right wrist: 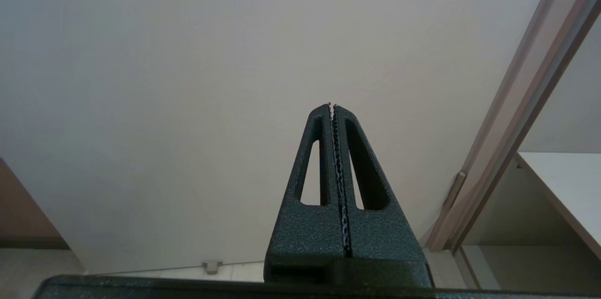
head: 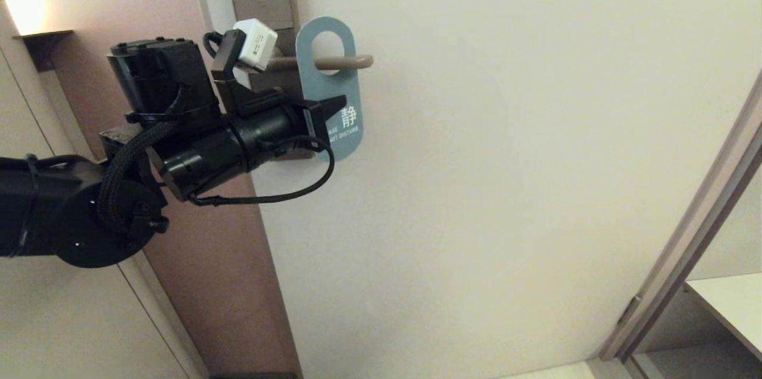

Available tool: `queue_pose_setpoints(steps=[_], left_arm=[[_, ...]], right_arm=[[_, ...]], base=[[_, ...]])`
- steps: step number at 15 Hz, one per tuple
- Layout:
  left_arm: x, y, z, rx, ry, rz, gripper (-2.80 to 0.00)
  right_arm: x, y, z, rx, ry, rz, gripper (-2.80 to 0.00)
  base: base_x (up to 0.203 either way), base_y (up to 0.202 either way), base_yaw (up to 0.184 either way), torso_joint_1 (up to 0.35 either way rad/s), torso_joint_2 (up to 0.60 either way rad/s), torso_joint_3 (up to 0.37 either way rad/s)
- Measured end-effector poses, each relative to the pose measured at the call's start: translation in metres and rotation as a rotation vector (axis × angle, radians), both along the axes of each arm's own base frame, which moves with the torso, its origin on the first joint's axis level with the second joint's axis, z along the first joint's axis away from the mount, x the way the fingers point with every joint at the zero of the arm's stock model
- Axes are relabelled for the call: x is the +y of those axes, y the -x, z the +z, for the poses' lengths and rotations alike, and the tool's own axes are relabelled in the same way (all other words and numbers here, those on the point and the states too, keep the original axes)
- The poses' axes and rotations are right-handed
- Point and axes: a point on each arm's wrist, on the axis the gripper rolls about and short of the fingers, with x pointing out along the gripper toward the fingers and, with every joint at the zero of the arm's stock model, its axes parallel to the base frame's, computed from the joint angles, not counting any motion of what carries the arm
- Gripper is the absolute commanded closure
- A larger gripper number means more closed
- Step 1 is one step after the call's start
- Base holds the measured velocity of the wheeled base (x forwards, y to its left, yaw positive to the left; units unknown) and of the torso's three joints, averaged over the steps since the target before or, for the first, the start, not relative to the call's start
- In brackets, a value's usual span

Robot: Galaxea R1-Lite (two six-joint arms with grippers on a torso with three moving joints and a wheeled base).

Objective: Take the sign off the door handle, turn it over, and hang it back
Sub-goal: Take down the sign

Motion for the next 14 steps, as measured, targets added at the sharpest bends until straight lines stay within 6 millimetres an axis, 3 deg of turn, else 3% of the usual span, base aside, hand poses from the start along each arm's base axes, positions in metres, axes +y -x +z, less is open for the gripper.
queue_pose_setpoints(steps=[14], left_arm=[[-0.027,-0.003,-0.001,-0.002,0.003,-0.033,0.0]], right_arm=[[0.0,0.0,0.0,0.0,0.0,-0.001,0.0]], base=[[0.0,0.0,0.0,0.0,0.0,0.0]])
